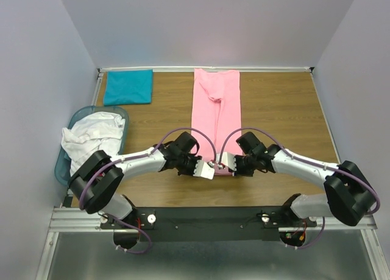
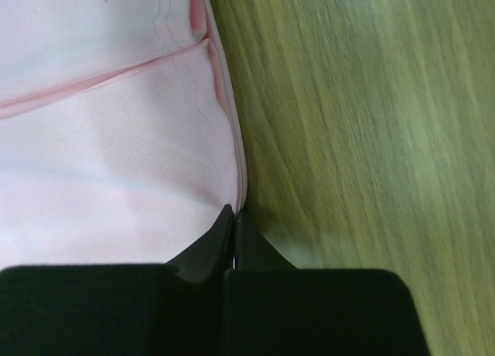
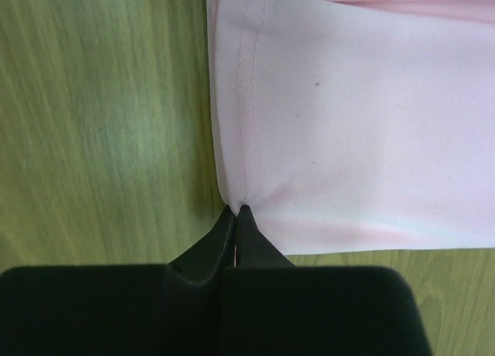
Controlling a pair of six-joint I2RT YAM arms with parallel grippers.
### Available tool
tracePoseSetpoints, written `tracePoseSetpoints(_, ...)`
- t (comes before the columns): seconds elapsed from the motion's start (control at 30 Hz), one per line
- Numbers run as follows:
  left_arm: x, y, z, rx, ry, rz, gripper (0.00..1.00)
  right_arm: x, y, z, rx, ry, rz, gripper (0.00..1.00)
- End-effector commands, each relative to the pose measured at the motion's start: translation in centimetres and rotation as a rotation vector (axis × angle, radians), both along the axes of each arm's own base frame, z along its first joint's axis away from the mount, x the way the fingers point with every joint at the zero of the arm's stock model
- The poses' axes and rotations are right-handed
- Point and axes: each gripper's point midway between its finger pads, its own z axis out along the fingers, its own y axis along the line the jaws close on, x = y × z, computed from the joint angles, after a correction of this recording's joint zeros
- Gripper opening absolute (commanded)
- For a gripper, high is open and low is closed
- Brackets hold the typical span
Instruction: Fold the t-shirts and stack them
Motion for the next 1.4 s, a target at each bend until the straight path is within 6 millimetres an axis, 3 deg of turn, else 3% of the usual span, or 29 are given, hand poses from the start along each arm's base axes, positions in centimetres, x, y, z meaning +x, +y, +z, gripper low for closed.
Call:
tracePoseSetpoints(0.0,-1.6,0.2,2.3,-0.004,0.046,-0.045,0.0,-2.8,-2.0,0.4,-0.07,0.093,-0.029,0.01)
tracePoseSetpoints(0.07,-2.5,0.1,3.3,-0.01,0.067,-0.075,0.0,-3.1,-1.8,1.4,-0.046,0.099,-0.029,0.0)
tracePoseSetpoints(0.17,-2.3,0.4,4.3,-0.005,0.067,-0.072,0.0,-2.3,-1.4,2.7,-0.031,0.079,-0.058,0.01)
tracePoseSetpoints(0.27,-0.6,0.0,5.7,-0.039,0.074,-0.048,0.0,-1.0,-0.9,3.7,0.001,0.07,-0.087,0.01)
tracePoseSetpoints(0.37,2.2,0.1,6.5,-0.051,0.036,-0.007,0.0,1.6,-0.5,5.5,0.028,0.016,-0.1,0.01)
tracePoseSetpoints(0.47,4.1,0.2,7.0,-0.056,0.007,0.005,0.0,3.1,-0.5,5.8,0.026,0.002,-0.098,0.01)
tracePoseSetpoints(0.63,8.7,-0.1,8.3,-0.074,-0.054,0.039,0.0,7.6,-0.6,7.8,0.047,-0.054,-0.117,0.01)
tracePoseSetpoints(0.7,10.6,-0.3,9.4,-0.085,-0.096,0.05,0.0,8.9,-0.8,7.5,0.037,-0.049,-0.118,0.01)
tracePoseSetpoints(0.73,11.6,0.0,9.0,-0.073,-0.098,0.054,0.0,9.9,-0.4,8.5,0.051,-0.071,-0.113,0.0)
tracePoseSetpoints(0.97,17.3,0.4,10.3,-0.058,-0.149,0.071,0.0,14.4,-0.8,9.3,0.043,-0.103,-0.112,0.0)
tracePoseSetpoints(1.37,23.4,0.8,11.0,-0.05,-0.206,0.099,0.0,20.8,-1.6,9.1,0.024,-0.12,-0.112,0.0)
